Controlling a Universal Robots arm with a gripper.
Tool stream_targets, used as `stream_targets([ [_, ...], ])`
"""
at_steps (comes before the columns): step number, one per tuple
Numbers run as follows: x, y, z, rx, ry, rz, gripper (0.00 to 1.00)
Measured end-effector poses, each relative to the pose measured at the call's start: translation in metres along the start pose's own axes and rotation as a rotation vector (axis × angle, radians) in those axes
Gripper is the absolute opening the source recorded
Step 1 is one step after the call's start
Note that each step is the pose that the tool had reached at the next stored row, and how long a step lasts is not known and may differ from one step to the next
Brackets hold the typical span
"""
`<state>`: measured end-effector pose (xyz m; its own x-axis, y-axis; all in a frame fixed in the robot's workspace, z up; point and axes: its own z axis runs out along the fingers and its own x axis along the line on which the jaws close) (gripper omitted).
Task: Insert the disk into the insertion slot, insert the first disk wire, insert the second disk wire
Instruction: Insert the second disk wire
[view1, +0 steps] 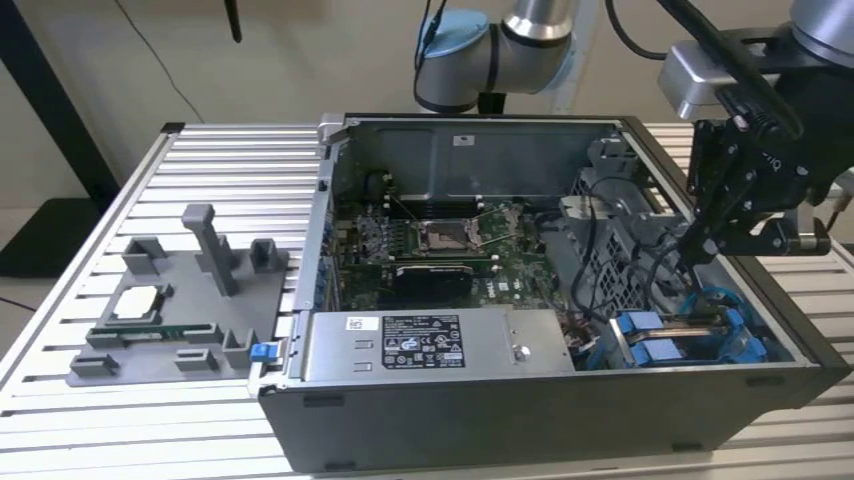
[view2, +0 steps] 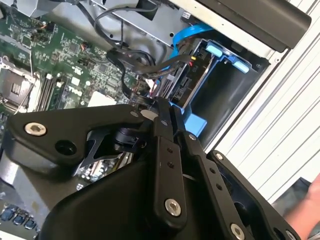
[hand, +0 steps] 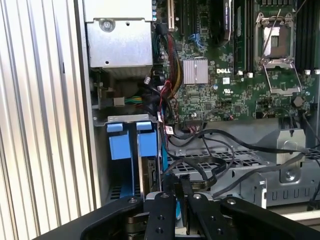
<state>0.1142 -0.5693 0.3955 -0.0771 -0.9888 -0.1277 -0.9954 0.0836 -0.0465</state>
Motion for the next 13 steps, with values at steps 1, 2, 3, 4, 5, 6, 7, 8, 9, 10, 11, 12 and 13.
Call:
stream_targets([
  [1,0.0,0.0,0.0001,0.0001,0.0003,0.0,0.0],
  [2,0.0,0.0,0.0001,0.0002,0.0004,0.0,0.0],
  [3,0.0,0.0,0.0002,0.0002,0.0003,0.0,0.0],
  [4,0.0,0.0,0.0002,0.0002,0.0004,0.0,0.0],
  [5,0.0,0.0,0.0003,0.0002,0.0004,0.0,0.0],
  [6,0.0,0.0,0.0006,0.0005,0.0002,0.0,0.0],
  [7,0.0,0.0,0.001,0.0012,0.0004,0.0,0.0],
  [8,0.0001,0.0001,0.0015,0.0022,0.0006,0.0,0.0],
  [9,0.0002,0.0001,0.0023,0.0034,0.0006,0.0,0.0],
  [10,0.0004,0.0002,0.003,0.005,0.0007,-0.001,0.0],
  [11,0.0004,0.0002,0.0036,0.0066,0.0009,-0.001,0.0],
  [12,0.0005,0.0002,0.0043,0.0084,0.001,-0.001,0.0],
  [13,0.0006,0.0002,0.0052,0.0102,0.001,-0.001,0.0],
])
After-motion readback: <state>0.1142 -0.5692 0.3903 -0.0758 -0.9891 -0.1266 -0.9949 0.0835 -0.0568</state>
